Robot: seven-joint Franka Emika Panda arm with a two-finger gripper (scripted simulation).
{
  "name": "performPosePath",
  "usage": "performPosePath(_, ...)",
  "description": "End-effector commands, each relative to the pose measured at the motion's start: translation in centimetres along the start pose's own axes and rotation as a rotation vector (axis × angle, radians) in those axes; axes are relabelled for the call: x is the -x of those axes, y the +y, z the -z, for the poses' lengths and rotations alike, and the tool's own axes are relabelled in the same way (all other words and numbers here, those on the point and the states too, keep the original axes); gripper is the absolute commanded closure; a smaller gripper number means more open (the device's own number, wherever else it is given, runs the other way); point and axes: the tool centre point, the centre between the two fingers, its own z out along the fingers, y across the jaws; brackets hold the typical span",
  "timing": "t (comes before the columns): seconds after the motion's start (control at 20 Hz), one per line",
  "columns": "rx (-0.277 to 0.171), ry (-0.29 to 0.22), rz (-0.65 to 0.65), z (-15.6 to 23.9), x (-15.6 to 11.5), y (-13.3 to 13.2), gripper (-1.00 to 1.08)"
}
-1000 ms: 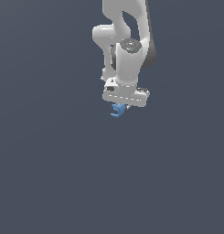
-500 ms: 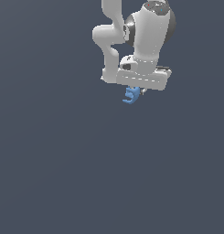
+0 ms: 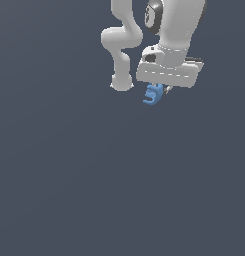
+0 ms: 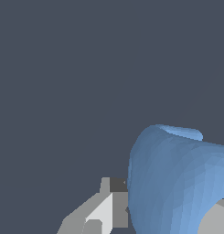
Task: Pick up the object and move it to a goal position.
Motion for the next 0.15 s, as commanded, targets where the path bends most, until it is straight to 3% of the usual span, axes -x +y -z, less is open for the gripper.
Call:
performPosePath(0.0,0.0,-0.001,-0.001,0.42,0.06,-0.28,1.08)
performPosePath(0.1,0.0,-0.001,-0.001,0.49,0.05,-0.34,1.08)
